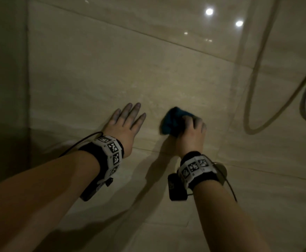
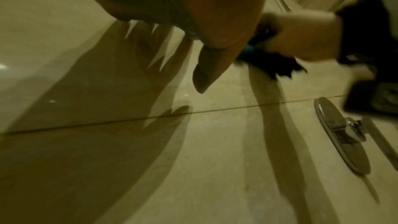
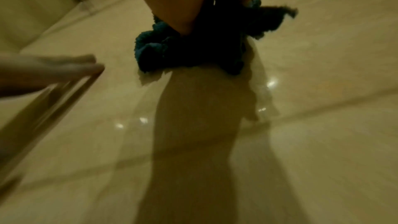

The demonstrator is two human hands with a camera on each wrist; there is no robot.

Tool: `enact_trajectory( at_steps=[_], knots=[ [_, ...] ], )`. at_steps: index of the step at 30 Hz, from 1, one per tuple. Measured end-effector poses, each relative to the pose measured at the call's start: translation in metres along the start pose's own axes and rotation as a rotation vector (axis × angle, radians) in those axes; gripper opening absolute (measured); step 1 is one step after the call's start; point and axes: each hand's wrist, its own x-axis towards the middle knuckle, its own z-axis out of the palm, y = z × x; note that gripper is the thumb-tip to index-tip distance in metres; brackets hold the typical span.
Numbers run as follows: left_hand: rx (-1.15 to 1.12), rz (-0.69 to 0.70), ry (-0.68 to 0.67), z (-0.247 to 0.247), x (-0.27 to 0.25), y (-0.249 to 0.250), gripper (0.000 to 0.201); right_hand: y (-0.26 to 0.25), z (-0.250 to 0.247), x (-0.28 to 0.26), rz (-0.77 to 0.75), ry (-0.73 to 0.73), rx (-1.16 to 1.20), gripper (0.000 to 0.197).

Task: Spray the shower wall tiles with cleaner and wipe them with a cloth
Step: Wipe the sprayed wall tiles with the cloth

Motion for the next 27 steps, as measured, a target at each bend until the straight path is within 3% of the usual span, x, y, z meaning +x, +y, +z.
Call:
enact_trajectory(
  at_steps=[4,7,15,18,22,27],
  knots=[
    [-0.016,-0.027,-0.023,0.009,-0.005,-0.014,0.098,-0.018,-0.011,0.026,-0.031,0.076,0.015,0.047],
    [-0.006,-0.058,-0.058,0.019,-0.013,-0.022,0.1,-0.022,-0.002,0.013,-0.045,0.054,0.0,0.047],
    [0.022,-0.049,-0.166,0.036,-0.032,-0.031,0.098,-0.02,0.048,-0.082,-0.283,-0.476,-0.241,0.047],
    [0.056,-0.046,-0.206,0.041,-0.038,-0.03,0.097,-0.02,0.057,-0.093,-0.315,-0.561,-0.296,0.049],
    [0.072,-0.026,-0.245,0.049,-0.047,-0.032,0.094,-0.027,0.053,-0.084,-0.333,-0.493,-0.251,0.045],
    [0.069,-0.003,-0.269,0.06,-0.056,-0.032,0.093,-0.063,0.038,-0.035,-0.325,-0.244,-0.141,0.042]
  ],
)
